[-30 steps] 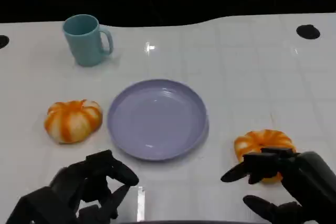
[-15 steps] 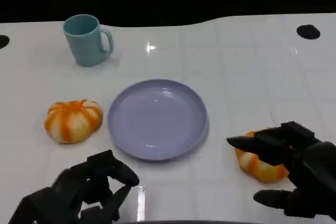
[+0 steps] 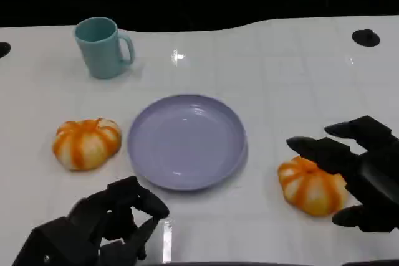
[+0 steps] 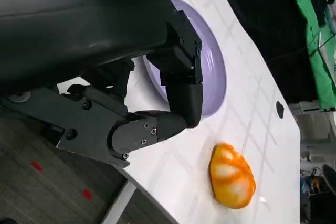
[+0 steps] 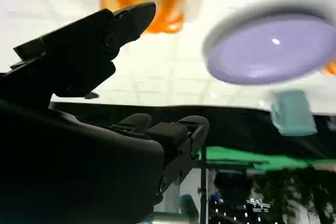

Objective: Grasp the bread from the table and place it into the plate.

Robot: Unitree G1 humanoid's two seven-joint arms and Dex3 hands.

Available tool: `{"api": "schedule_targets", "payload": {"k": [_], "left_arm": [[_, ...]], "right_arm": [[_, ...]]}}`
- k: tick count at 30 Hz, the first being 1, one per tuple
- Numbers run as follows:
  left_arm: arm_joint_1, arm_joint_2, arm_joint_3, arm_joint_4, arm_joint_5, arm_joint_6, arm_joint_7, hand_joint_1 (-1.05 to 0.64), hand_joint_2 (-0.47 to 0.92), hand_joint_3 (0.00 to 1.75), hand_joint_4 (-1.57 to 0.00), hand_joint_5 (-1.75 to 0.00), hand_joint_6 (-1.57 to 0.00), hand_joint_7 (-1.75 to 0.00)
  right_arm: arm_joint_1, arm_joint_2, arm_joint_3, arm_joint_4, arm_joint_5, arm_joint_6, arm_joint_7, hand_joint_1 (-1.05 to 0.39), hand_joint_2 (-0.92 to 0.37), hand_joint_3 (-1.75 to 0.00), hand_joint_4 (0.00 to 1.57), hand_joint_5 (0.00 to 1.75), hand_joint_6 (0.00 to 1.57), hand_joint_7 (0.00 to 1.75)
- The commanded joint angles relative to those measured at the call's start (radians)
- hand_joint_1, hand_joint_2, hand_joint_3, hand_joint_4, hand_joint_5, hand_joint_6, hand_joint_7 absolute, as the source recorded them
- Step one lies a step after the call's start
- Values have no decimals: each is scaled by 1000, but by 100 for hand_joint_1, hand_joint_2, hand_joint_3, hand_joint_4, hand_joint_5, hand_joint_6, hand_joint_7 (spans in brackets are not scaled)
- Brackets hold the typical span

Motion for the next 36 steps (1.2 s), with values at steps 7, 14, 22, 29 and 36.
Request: {"api": "schedule_targets", "payload": {"k": [7, 14, 22, 29, 36], "left_arm": [[4, 2, 10, -23, -4, 11, 4, -35, 89, 55, -70, -175, -59, -133], [10, 5, 10, -40, 1, 23, 6, -34, 89, 54, -69, -175, -59, -133], [21, 4, 9, -63, 4, 36, 9, -33, 90, 51, -66, -175, -59, -130], [28, 7, 8, -73, 13, 37, 11, -34, 90, 50, -68, -175, -61, -129], [37, 6, 7, -78, 16, 35, 13, -33, 91, 49, -68, -175, -61, -129]], "right_arm": [[-100, -6, 87, 175, -73, 18, -25, -24, -68, -2, 2, 63, 37, 4], [-153, 10, 141, 286, -86, 44, -41, -29, -72, -3, 2, 59, 36, 2], [-225, 34, 185, 446, -57, 82, -41, -30, -76, -2, 7, 46, 35, 0], [-298, 55, 233, 593, -53, 94, -84, -34, -79, -2, 11, 41, 36, 1], [-364, 89, 269, 717, -40, 101, -146, -35, -85, -1, 25, 29, 43, 2]]}}
